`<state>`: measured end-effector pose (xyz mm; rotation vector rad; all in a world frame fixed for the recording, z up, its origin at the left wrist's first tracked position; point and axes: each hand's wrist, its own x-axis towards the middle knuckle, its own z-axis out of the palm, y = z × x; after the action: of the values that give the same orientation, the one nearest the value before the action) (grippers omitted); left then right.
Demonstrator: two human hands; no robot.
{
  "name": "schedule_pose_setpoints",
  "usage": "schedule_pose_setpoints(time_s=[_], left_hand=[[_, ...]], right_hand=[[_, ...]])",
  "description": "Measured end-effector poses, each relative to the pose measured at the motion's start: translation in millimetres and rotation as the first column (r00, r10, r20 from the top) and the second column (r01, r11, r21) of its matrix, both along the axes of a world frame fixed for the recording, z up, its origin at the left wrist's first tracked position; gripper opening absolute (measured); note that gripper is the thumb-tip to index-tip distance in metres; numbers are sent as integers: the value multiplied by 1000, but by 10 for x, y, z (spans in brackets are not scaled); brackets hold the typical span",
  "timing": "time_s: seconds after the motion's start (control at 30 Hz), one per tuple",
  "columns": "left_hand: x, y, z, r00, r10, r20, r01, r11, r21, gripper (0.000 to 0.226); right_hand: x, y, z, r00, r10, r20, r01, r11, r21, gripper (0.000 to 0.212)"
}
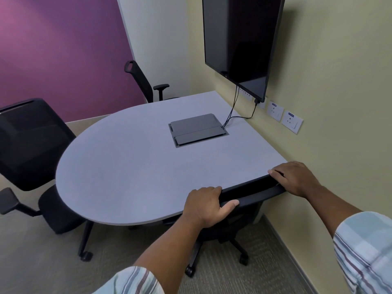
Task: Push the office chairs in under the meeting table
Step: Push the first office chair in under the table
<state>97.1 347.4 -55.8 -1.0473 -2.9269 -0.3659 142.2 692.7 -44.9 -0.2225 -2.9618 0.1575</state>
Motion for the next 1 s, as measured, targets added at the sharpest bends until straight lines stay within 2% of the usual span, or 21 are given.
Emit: schedule_pose_setpoints(time_s=[0.07,0.17,0.23,0.3,0.4,0.6,0.77,1.0], left_hand=[[19,-8,44,1000,-14,-2,14,1000,-18,76],[37,-21,70,999,-19,40,21,998,-63,87],[30,-24,70,995,-9,94,20,994,-110,101],[26,-46,80,995,-18,101,31,992,-126,106],[21,-199,105,998,-38,51,44,993,-107,104],[-132,-770,90,1000,29,13,-28,996,-85,100],[-373,-1423,106,992,96,-77,-104,989,-106,102],[-714,-2418,199,978,170,-118,-181,980,-86,99]], right_hand=[[2,-34,30,998,-44,-39,46,999,29,67],[61,-166,85,997,-37,-69,41,997,66,64],[83,-290,112,999,-27,-39,30,997,73,66],[91,-425,151,1000,-21,7,21,997,72,68],[106,-741,233,999,-4,48,1,998,61,73],[50,-1232,307,994,39,103,-41,999,16,103],[-179,-1791,368,992,69,107,-70,998,4,107],[-611,-2685,413,989,135,56,-135,991,-4,108]])
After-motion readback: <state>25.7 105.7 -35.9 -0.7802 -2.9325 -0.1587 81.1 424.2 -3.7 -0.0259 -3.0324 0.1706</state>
